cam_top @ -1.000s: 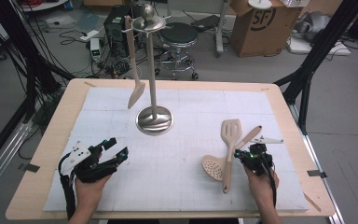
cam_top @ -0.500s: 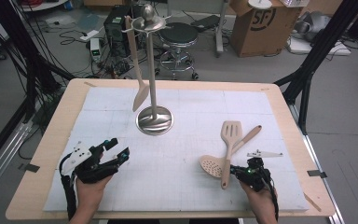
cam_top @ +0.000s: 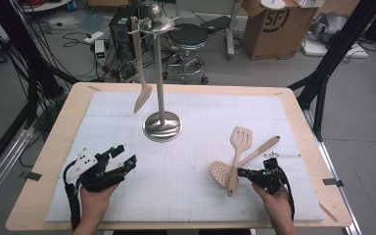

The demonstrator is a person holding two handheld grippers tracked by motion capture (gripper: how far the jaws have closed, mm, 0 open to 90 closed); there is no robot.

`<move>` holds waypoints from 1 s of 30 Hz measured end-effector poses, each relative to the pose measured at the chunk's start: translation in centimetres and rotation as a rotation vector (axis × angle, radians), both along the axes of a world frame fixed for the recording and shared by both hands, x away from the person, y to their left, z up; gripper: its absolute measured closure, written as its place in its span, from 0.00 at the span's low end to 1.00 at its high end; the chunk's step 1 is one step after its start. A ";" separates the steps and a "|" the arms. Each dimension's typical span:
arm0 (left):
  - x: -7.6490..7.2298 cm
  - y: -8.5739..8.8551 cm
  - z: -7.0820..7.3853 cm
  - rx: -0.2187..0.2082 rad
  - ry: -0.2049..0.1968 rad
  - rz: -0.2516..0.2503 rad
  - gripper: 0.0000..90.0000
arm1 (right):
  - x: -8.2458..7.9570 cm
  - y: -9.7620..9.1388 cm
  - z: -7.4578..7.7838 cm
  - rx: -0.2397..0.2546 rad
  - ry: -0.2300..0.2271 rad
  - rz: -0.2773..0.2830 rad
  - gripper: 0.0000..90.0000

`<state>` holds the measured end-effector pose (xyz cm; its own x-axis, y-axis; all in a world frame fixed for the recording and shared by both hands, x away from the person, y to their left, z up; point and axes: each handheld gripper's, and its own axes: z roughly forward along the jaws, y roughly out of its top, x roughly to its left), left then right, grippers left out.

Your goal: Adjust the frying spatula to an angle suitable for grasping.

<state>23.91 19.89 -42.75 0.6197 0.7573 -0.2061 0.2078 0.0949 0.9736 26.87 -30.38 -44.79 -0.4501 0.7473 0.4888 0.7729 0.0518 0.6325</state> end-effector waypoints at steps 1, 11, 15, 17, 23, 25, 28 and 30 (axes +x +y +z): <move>0.0 0.1 0.0 0.002 -0.001 0.000 0.42 | -0.1 0.1 0.0 -0.005 0.001 -0.005 1.00; -0.1 0.0 0.1 -0.002 -0.002 0.003 0.42 | -0.3 0.4 0.0 0.086 0.034 0.010 1.00; -0.1 0.2 0.0 -0.005 0.001 0.010 0.42 | -0.6 1.0 0.1 0.040 0.059 0.038 1.00; -0.1 0.3 0.0 -0.005 0.003 0.010 0.42 | -1.0 1.0 -0.2 0.052 0.084 0.056 1.00; -0.2 0.2 0.1 -0.003 -0.001 0.009 0.42 | -0.8 1.5 -0.6 0.092 0.101 0.076 1.00; -0.2 0.1 0.1 -0.006 -0.004 0.008 0.42 | -0.3 1.7 -0.3 0.111 0.096 0.082 1.00; -0.2 0.2 0.1 -0.006 -0.002 0.011 0.42 | 0.6 2.0 -0.3 0.155 0.093 0.074 1.00; -0.2 0.2 0.1 -0.006 -0.001 0.012 0.43 | 1.0 2.3 -0.2 0.159 0.092 0.068 1.00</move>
